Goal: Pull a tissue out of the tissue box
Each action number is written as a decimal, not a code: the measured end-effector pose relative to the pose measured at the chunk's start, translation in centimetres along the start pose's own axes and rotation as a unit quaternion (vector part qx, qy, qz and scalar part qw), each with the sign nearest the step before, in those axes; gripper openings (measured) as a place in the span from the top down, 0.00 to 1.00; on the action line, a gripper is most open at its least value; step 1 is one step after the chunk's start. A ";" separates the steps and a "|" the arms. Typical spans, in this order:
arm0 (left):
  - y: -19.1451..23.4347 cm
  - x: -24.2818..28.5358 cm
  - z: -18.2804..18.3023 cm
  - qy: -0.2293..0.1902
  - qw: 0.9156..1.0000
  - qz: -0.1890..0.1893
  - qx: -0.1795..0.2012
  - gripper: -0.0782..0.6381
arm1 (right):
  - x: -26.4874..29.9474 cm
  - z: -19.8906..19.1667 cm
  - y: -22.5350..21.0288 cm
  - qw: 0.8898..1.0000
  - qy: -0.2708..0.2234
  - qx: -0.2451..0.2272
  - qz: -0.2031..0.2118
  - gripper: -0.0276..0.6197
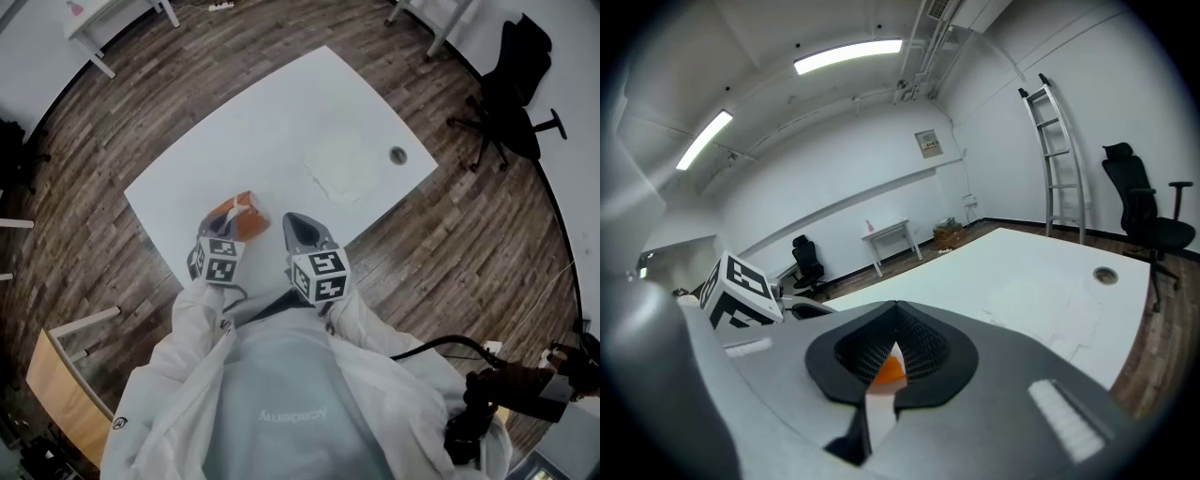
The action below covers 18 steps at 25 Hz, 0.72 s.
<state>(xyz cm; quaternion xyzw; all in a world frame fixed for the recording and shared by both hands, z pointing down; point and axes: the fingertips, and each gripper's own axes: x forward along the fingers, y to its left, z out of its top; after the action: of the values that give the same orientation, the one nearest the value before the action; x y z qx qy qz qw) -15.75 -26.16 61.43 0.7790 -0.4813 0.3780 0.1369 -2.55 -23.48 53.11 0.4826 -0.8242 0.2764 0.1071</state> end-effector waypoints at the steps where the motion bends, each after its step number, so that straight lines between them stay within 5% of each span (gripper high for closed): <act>1: -0.1 -0.2 -0.1 0.001 1.000 -0.001 0.000 0.88 | 0.6 -0.5 0.6 1.000 0.007 -0.003 0.008 0.96; 18: -0.7 -0.8 -0.1 0.009 1.000 -0.024 0.004 0.88 | 9.2 -7.8 5.4 0.990 0.111 -0.031 0.077 0.96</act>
<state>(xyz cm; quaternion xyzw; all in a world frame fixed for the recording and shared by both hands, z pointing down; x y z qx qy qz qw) -15.42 -25.18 61.03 0.7871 -0.4598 0.3838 0.1473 -12.58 -23.86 61.78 0.3810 -0.8500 0.3097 0.1910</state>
